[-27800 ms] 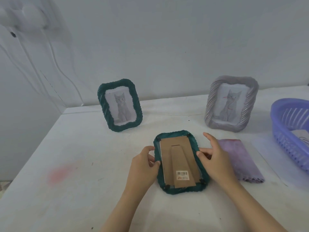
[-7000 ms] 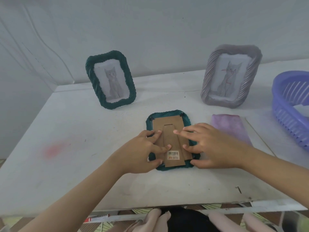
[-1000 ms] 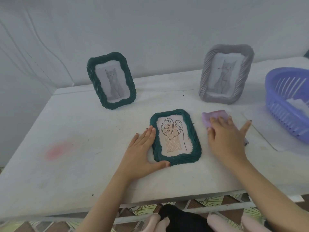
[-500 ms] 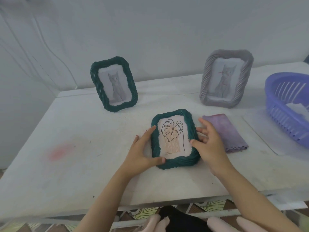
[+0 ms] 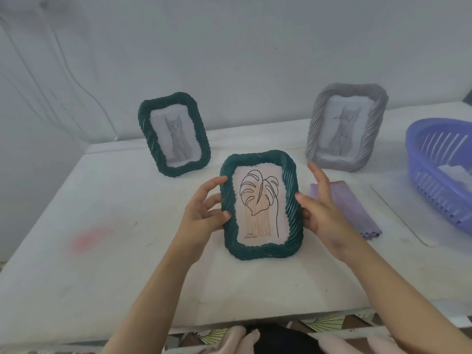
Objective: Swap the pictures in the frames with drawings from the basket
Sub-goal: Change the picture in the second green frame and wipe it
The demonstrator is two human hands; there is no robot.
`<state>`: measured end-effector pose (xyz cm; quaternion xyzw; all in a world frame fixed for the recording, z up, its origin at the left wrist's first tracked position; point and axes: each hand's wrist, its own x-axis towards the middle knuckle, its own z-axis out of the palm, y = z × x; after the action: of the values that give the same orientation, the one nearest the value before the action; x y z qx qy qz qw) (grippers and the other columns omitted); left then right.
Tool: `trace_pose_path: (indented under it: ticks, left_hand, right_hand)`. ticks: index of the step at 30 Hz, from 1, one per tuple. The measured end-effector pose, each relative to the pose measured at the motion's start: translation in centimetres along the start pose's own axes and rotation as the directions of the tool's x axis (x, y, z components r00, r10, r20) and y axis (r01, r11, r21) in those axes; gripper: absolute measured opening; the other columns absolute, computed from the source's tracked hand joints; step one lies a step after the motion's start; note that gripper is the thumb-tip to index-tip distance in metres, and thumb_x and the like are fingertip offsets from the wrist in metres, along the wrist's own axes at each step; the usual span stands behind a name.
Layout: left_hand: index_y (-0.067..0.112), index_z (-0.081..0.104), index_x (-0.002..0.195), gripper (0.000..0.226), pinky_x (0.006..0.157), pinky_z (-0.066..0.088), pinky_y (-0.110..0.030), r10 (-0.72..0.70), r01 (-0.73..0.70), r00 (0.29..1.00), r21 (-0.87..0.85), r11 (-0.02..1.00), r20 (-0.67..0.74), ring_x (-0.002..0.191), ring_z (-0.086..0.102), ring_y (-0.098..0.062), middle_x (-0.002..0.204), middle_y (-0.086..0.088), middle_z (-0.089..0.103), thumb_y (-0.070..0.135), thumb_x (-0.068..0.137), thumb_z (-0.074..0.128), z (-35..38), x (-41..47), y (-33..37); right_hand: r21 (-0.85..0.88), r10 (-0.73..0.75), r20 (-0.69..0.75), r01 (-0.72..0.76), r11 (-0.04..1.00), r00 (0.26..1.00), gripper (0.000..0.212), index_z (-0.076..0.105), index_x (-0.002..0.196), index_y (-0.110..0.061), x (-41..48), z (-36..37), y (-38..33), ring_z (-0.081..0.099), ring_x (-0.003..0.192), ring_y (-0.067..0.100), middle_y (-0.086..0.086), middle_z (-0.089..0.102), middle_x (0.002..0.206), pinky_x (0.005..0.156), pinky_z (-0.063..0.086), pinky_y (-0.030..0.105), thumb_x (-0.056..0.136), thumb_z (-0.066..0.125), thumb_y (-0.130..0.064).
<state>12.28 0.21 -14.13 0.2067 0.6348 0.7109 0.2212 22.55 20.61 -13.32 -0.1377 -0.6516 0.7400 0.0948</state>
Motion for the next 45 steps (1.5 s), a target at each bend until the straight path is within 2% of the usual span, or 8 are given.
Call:
trace_pose_path:
  ticks: [5,10,17,21,30,34,40,45]
  left_hand:
    - [0.033,0.058,0.115,0.054,0.065,0.054,-0.032,0.01,-0.011,0.999,0.029,1.0,0.042,0.078,0.067,-0.019,0.099,0.0,0.069,-0.001,0.073,0.054,0.2,1.2,0.4]
    - [0.03,0.056,0.118,0.055,0.068,0.055,-0.035,0.04,-0.044,0.997,0.061,0.997,0.061,0.081,0.067,-0.018,0.104,0.004,0.068,-0.008,0.078,0.054,-0.2,3.0,1.4]
    - [0.029,0.053,0.119,0.061,0.07,0.055,-0.03,0.109,-0.115,0.993,0.118,0.986,0.049,0.084,0.067,-0.015,0.105,0.0,0.064,-0.021,0.086,0.042,-0.4,7.9,4.2]
    - [0.038,0.048,0.123,0.069,0.074,0.056,-0.031,0.112,-0.112,0.994,0.151,0.982,0.003,0.088,0.066,-0.012,0.111,-0.005,0.061,-0.019,0.086,0.042,-0.2,11.5,4.8]
    - [0.056,0.038,0.121,0.085,0.084,0.055,-0.026,0.124,-0.095,0.984,0.218,0.971,-0.125,0.092,0.064,-0.004,0.118,0.012,0.059,-0.02,0.085,0.04,-0.2,18.5,4.5]
    - [0.065,0.033,0.116,0.087,0.073,0.052,-0.014,0.127,-0.076,0.977,0.273,0.959,-0.172,0.096,0.061,0.0,0.122,0.016,0.053,-0.017,0.087,0.04,-0.5,20.9,4.2]
    - [0.068,0.027,0.119,0.088,0.068,0.047,-0.007,0.111,-0.041,0.977,0.346,0.937,-0.185,0.109,0.054,-0.002,0.128,0.018,0.048,-0.013,0.089,0.04,-0.9,22.6,3.1]
    - [0.069,0.026,0.12,0.092,0.096,0.044,-0.02,0.142,-0.074,0.98,0.405,0.912,-0.141,0.125,0.046,-0.014,0.14,0.017,0.041,-0.016,0.088,0.038,-0.8,23.0,2.4]
  right_hand:
    - [-0.004,-0.014,0.058,0.014,1.0,0.998,0.044,0.017,0.131,-0.06,1.4,-0.1,-0.7,0.057,0.11,0.007,-0.009,0.055,0.13,0.087,0.048,0.031,0.098,0.031,-0.035]
    - [0.075,-0.093,0.119,0.084,0.994,0.989,0.043,0.021,0.126,-0.065,3.4,-0.6,-1.7,0.065,0.102,0.021,-0.001,0.062,0.124,0.096,0.045,0.047,0.088,0.032,-0.049]
    - [0.191,-0.23,0.122,0.204,0.96,0.966,0.036,0.033,0.123,-0.06,9.1,-0.7,-4.7,0.062,0.085,0.015,-0.001,0.058,0.126,0.091,0.046,0.04,0.093,0.031,-0.04]
    - [0.213,-0.237,0.12,0.208,0.955,0.964,0.037,0.034,0.131,-0.049,12.8,-0.9,-6.1,0.065,0.075,0.012,-0.001,0.067,0.105,0.07,0.054,0.027,0.098,0.024,-0.037]
    - [0.231,-0.225,0.093,0.199,0.952,0.97,0.04,0.04,0.133,-0.036,20.4,-0.6,-7.4,0.067,0.095,0.012,-0.011,0.07,0.107,0.073,0.054,0.024,0.099,0.019,-0.039]
    - [0.276,-0.217,0.066,0.191,0.942,0.974,0.042,0.042,0.133,-0.034,23.1,0.1,-7.3,0.069,0.09,0.014,-0.006,0.072,0.102,0.066,0.055,0.025,0.099,0.019,-0.04]
    - [0.338,-0.208,0.034,0.185,0.923,0.978,0.046,0.049,0.126,-0.035,25.2,0.3,-5.8,0.059,0.113,0.016,-0.001,0.057,0.131,0.083,0.054,0.027,0.095,0.018,-0.047]
    - [0.31,-0.275,-0.034,0.271,0.911,0.961,0.05,0.05,0.127,-0.036,25.2,0.0,-4.4,0.046,0.129,0.023,0.004,0.048,0.141,0.106,0.037,0.043,0.087,0.033,-0.062]
